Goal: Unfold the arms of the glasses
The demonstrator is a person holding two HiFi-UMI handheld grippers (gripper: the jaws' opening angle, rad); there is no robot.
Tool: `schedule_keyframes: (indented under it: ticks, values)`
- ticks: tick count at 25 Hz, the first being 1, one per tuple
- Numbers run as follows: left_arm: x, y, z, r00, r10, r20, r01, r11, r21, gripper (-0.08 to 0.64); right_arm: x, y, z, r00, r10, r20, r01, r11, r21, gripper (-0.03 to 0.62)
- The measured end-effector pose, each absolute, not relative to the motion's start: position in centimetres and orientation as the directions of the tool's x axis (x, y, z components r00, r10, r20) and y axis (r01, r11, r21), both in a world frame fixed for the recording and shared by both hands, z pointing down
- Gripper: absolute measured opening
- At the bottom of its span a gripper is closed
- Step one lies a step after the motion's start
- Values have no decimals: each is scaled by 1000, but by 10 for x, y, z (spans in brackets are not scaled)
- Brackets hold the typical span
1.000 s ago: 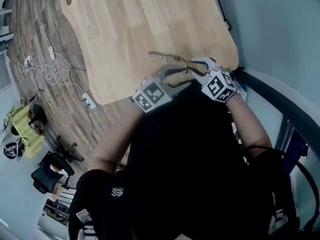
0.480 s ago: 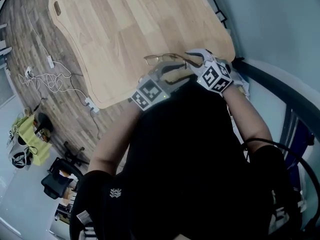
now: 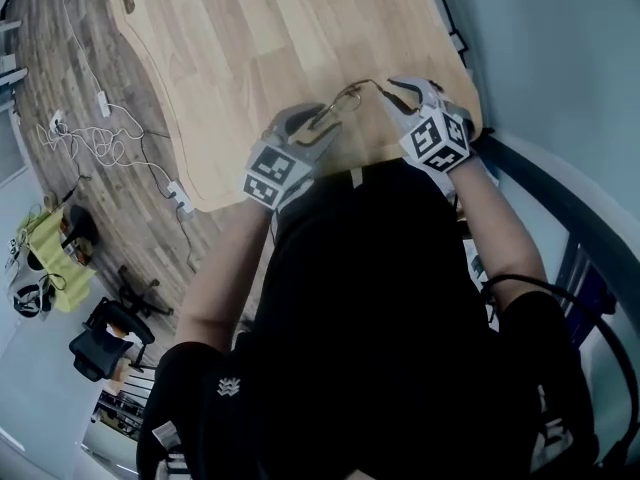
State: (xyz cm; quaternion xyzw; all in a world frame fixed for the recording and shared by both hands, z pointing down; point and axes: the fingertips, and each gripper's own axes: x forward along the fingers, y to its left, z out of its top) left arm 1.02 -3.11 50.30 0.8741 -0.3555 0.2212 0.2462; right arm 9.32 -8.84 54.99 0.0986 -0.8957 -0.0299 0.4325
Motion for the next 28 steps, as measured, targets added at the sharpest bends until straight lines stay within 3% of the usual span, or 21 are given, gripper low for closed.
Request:
schedule_keyframes:
  ticks: [3,7,11,14,16,23,25,28]
  values:
    - [-1,-47,536,537,-510,672,-794,-575,198,175,99,-62,550,-650,-142,746,-150,987,56,84]
    - [-1,-44,576,517,-441,734,-783,-589,198,124,97,-31,559,-691,-82,719,-133,991,-15,83]
    - [3,-33,598,506,-362,783,-768,-603,217,111,96,-34,546,-718,-136,682,-181,983,5,83]
    - [4,-35,603,495,-347,796,-779,-582,231,40,96,-41,538,-728,-164,666,-199,980,24,83]
    - [7,-36,602,502,-339,796,-774,-587,238,37,92,-44,536,-740,-163,652,-216,976,-2,83]
    - [10,-27,587,525,-364,770,-751,-624,217,35,72,-53,548,-810,-104,576,-331,893,-304,88]
    - [12,-22,580,544,-367,754,-735,-641,218,35,67,-51,551,-824,-73,562,-322,876,-359,218]
    - [12,-13,572,559,-375,740,-717,-667,204,35,56,-41,550,-845,-4,535,-266,871,-413,244]
